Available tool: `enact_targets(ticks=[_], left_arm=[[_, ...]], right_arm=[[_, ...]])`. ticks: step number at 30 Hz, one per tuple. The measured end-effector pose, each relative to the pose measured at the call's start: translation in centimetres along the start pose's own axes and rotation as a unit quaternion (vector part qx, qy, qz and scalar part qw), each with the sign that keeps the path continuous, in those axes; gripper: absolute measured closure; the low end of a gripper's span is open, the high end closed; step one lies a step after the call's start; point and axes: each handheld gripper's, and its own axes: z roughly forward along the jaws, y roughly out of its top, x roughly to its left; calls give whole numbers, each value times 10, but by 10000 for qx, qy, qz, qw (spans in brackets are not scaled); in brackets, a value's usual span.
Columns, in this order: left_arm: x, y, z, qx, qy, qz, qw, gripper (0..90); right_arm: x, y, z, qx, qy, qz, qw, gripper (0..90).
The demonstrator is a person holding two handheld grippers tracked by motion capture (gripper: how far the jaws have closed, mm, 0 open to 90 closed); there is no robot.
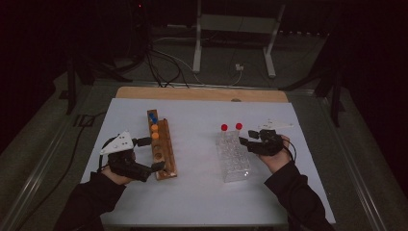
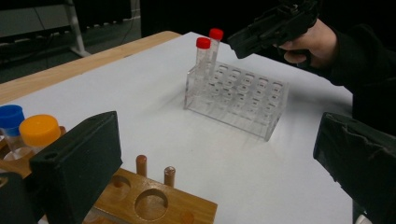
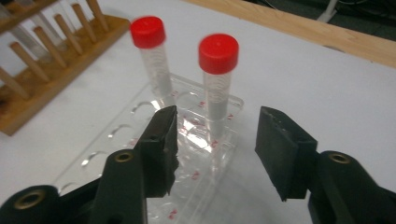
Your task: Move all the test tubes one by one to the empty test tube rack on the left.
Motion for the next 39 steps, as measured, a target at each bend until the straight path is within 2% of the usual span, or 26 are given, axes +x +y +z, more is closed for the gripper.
enact_targets(ticks=[4, 17, 22, 27, 30, 39], left_arm=[[0, -1, 0, 0, 4, -7, 10000, 18], [1, -3, 1, 76, -7, 9, 10000, 19], [1, -3, 2, 88, 15, -1, 10000, 19], [2, -3, 2, 98, 18, -11, 9999, 19], [2, -3, 2, 116, 16, -1, 9999, 19], [2, -3, 3, 119, 15, -7, 9999, 19]], right_arm=[[-3, 2, 8, 78, -36, -10, 10000, 583], [-1, 9, 27, 239, -111, -60, 9996, 655], [2, 11, 32, 278, -95, -120, 9995, 727], [4, 13, 33, 326, -145, -191, 9992, 751], [4, 14, 32, 335, -128, -153, 9992, 753], [5, 24, 19, 150, -146, -159, 9997, 755]])
